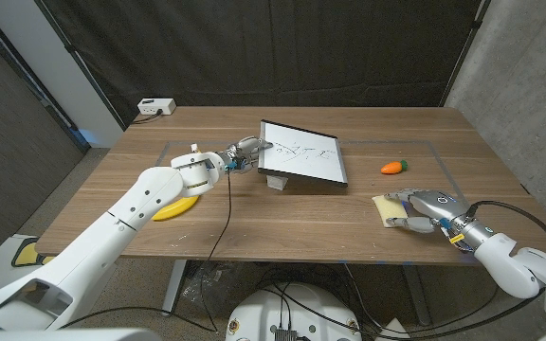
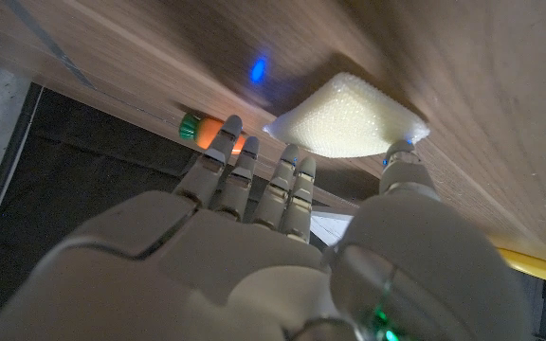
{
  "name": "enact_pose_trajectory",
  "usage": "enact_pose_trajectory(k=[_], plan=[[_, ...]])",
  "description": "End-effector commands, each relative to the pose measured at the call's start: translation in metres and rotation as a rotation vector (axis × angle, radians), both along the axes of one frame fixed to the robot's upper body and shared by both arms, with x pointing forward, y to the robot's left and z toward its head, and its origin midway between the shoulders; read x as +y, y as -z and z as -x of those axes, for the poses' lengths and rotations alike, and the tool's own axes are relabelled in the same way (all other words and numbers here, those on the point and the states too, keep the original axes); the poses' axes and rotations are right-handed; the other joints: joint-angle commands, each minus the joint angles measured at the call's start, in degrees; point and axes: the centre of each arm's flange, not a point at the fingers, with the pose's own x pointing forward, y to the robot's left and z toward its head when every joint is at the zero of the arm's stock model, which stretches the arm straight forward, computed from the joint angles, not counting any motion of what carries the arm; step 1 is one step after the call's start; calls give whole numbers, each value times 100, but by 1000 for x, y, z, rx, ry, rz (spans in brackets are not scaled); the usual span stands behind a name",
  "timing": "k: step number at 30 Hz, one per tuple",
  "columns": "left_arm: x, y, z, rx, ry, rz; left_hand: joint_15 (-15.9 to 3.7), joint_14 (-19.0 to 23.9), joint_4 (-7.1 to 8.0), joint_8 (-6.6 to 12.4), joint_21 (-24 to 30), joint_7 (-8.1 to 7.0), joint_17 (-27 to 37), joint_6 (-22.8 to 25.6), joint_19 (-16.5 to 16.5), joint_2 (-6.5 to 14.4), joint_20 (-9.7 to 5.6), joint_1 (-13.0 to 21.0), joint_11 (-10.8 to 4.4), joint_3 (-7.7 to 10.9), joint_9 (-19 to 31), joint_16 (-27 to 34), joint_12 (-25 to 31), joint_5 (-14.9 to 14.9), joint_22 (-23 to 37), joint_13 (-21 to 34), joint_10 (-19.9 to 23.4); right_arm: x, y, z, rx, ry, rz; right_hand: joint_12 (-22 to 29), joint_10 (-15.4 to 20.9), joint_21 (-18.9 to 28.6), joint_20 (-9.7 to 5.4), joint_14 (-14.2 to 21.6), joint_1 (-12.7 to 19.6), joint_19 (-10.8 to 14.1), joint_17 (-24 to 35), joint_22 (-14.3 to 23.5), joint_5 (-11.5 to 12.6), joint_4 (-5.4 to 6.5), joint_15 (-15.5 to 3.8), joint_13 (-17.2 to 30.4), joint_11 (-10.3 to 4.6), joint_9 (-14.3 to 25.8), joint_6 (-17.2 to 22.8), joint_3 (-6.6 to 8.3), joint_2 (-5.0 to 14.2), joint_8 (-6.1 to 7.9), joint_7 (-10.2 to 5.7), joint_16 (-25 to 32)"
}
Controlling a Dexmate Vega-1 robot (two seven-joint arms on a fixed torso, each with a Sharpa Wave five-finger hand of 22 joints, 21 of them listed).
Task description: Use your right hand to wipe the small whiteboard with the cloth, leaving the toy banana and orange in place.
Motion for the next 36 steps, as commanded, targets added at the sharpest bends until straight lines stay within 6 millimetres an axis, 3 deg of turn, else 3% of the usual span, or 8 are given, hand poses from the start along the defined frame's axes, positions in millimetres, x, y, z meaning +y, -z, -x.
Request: enact_pose_trajectory(k=[1,15,22,26,31,36], plan=[[2,1,1,4,0,3,31,58,16,-7,7,258,21,198,18,-3,44,-39,-40,69,13,26,2,41,6,15,46,-4,6,-7,29,8,18,38,93,46,-143,79,79,34,23,18,27,-4,-20,20,47,22,81,46,-7,53,-8,40],[-4,-2,-3,2,17,-9,23,62,11,-6,2,251,18,231,16,-11,58,-61,-55,93,13,21,-1,47,8,15,64,-13,14,-10,55,31,24,74,288,89,-275,218,213,176,26,18,48,-3,-77,18,16,18,322,91,18,129,1,49],[-7,-4,-3,-2,22,-12,18,70,9,-9,-3,225,17,242,11,-16,57,-78,-44,109,13,21,-2,51,9,15,78,-19,15,-13,74,35,16,90,461,197,-461,491,397,497,36,22,72,-8,-239,19,49,15,533,166,86,185,20,91],[-7,-4,-2,-1,22,-15,27,65,8,-11,-5,226,17,249,8,-18,60,-87,-53,117,14,16,-5,53,9,15,78,-21,18,-17,94,35,28,177,826,274,-545,769,536,738,41,25,88,-8,-365,18,-31,8,748,205,102,240,-63,120],[-8,-3,-1,-1,21,-16,34,70,8,-7,-11,222,17,268,-5,-19,60,-96,-66,124,14,17,-4,56,9,15,88,-23,22,-21,98,49,42,173,954,332,-613,953,648,916,45,31,100,-9,-444,15,-154,1,924,241,127,283,-122,125],[-8,-2,0,0,23,-16,39,69,6,-7,-17,212,16,278,-16,-21,65,-107,-81,132,14,15,-6,59,9,15,93,-26,29,-26,122,63,47,176,1037,362,-650,1068,710,1003,46,34,103,-9,-497,14,-168,-4,1047,262,140,318,-147,133]])
